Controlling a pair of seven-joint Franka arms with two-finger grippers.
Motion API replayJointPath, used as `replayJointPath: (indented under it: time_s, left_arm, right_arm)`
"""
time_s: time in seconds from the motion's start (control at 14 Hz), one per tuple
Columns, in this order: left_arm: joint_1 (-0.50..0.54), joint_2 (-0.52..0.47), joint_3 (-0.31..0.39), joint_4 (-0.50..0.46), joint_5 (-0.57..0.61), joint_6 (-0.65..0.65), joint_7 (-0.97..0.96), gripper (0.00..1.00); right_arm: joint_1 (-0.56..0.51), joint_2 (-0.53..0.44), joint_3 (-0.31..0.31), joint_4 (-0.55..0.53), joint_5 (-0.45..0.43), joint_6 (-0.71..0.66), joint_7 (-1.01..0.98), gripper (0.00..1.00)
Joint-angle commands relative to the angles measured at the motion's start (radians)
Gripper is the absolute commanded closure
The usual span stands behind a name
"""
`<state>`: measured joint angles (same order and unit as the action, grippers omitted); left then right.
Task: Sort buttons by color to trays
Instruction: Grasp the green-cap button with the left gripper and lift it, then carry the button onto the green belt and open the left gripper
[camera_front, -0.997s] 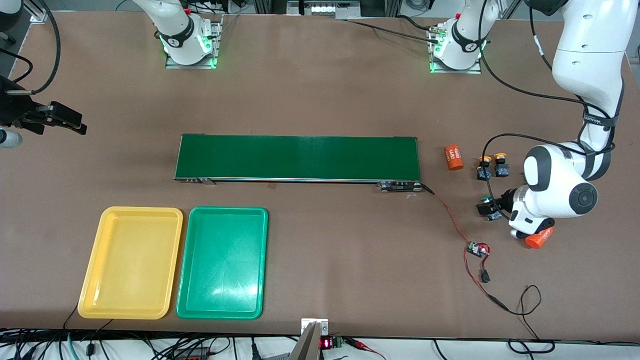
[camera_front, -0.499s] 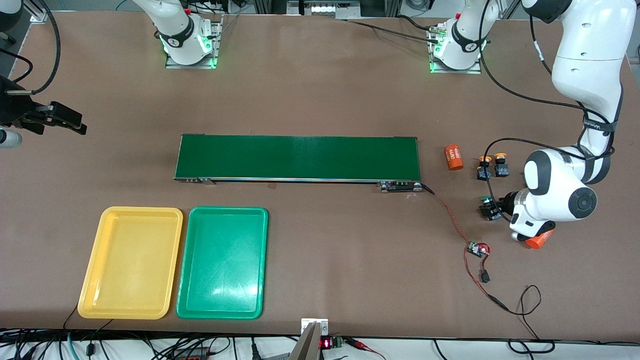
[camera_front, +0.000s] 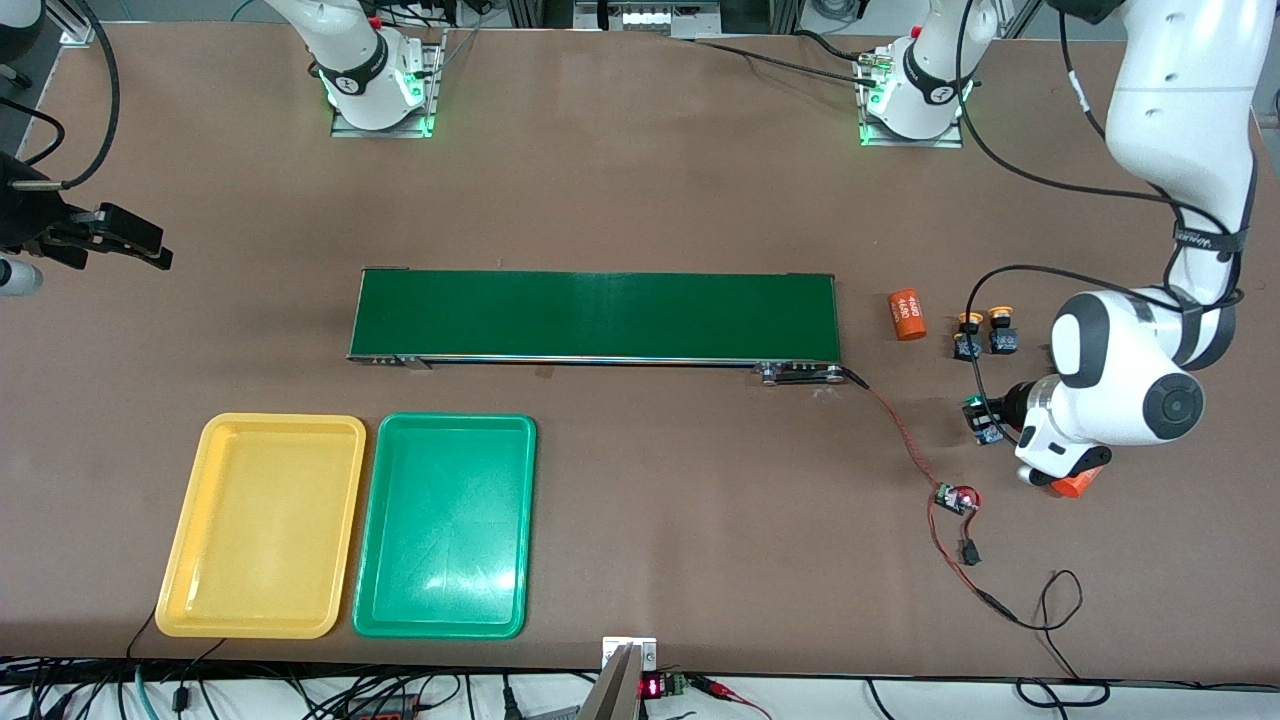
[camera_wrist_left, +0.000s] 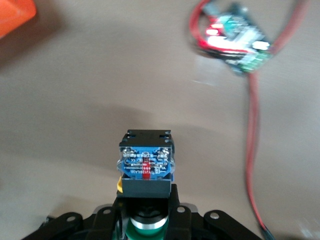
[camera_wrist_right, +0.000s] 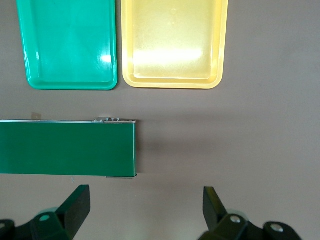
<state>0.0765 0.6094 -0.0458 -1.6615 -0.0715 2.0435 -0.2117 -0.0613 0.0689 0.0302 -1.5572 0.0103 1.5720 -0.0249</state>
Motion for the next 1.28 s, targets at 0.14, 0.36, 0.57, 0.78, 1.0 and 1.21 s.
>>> replayJointPath:
  time_s: [0.14, 0.36, 0.57, 0.78, 1.0, 1.21]
  left_arm:
    - [-0.014, -0.103, -0.149, -0.015, 0.024, -0.159, 0.049, 1.00]
    - [-0.012, -0.106, -0.265, -0.017, 0.024, -0.242, 0.054, 1.00]
    - [-0.012, -0.138, -0.356, -0.046, 0.024, -0.247, 0.042, 1.00]
    - [-0.012, -0.184, -0.410, -0.107, 0.022, -0.235, 0.003, 1.00]
    - [-0.011, -0.203, -0.459, -0.145, 0.022, -0.232, -0.049, 1.00]
    - [-0.015, -0.204, -0.463, -0.200, 0.022, -0.171, -0.055, 1.00]
  right_arm:
    - [-0.005, -0.015, 0.004, -0.015, -0.009, 0.008, -0.015, 0.00]
    - [-0.005, -0.015, 0.004, -0.015, -0.019, 0.003, -0.015, 0.00]
    - [0.000, -0.015, 0.005, -0.015, -0.021, 0.008, -0.015, 0.00]
    - [0.008, -0.011, 0.008, -0.012, -0.059, 0.011, -0.017, 0.00]
    - [0.009, -0.011, 0.013, -0.012, -0.059, 0.013, -0.017, 0.00]
    - [0.008, -0.008, 0.013, -0.012, -0.059, 0.013, -0.017, 0.00]
